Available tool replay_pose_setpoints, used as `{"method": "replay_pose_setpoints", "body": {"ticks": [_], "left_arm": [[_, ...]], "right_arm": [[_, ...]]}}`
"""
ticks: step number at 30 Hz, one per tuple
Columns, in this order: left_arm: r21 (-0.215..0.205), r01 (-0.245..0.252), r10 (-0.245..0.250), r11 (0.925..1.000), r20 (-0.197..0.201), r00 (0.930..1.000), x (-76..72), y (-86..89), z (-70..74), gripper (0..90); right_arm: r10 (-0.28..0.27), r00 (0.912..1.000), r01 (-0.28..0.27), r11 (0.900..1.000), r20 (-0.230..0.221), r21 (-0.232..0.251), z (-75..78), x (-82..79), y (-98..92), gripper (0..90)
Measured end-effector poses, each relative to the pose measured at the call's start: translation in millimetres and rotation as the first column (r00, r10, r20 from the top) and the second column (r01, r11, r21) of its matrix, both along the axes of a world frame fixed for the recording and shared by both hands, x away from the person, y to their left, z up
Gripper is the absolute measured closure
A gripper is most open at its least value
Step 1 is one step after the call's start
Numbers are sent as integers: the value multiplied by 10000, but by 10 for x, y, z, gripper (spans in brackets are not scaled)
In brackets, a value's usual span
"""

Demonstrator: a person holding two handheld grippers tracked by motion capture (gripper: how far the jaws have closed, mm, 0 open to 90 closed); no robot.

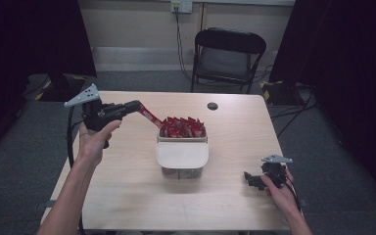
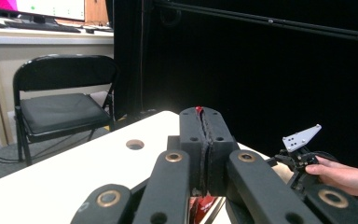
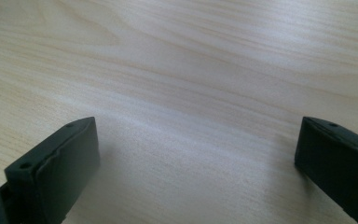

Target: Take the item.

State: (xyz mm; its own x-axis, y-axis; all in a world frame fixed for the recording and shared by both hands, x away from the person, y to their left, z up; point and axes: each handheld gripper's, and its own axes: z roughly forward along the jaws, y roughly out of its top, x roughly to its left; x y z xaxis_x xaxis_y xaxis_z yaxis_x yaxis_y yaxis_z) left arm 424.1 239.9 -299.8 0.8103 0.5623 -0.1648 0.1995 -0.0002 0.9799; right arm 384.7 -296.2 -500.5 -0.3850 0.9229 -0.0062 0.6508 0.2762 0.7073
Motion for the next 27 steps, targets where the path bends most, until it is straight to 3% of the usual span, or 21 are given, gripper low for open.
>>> {"method": "replay_pose_setpoints", "body": {"ticks": [16, 27], "left_arm": [[-240, -412, 421, 9989, 363, 9985, -77, 247, 146, 886], [-258, -844, 850, 9961, 228, 9961, -94, 415, 141, 886]], "right_arm": [[2, 10000, -2, 10000, 0, 0, 0, 0, 0, 0], [6, 10000, -6, 10000, -4, -4, 0, 0, 0, 0]]}}
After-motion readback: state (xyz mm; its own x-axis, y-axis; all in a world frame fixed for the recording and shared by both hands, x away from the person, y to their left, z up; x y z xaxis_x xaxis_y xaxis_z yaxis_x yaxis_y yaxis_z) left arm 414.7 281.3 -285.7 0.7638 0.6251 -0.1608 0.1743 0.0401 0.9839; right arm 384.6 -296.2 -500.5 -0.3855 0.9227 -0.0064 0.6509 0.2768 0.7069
